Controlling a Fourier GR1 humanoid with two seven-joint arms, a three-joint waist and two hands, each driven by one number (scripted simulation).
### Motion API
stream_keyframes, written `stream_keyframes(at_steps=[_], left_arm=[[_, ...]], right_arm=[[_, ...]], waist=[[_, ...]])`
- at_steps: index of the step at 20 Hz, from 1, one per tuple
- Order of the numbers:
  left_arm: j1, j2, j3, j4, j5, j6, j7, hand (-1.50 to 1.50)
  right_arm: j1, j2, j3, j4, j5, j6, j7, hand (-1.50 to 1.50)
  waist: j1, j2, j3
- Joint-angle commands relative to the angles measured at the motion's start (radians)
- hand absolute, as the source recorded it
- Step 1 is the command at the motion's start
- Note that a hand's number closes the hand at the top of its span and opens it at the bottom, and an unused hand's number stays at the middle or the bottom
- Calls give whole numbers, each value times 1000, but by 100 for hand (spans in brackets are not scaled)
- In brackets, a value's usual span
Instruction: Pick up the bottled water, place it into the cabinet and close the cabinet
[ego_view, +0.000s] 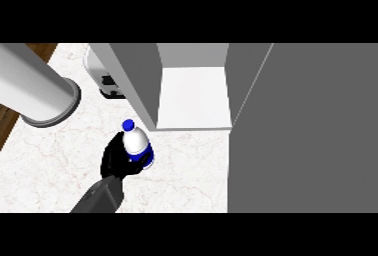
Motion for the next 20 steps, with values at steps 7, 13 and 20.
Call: stream_keyframes(at_steps=[7, 13, 20], left_arm=[[170, 109, -53, -78, -38, -209, -14, 150], [247, 110, -35, -229, 35, -264, 80, 150], [313, 58, -57, -456, 100, -206, 246, 150]], right_arm=[[-5, -17, -35, -1, -44, 4, 11, -150], [53, -23, -15, -13, -7, 27, -24, -150], [30, -19, -8, -63, -28, -1, 37, -150]], waist=[[15, -4, -2], [21, -8, -1], [20, -6, -1]])
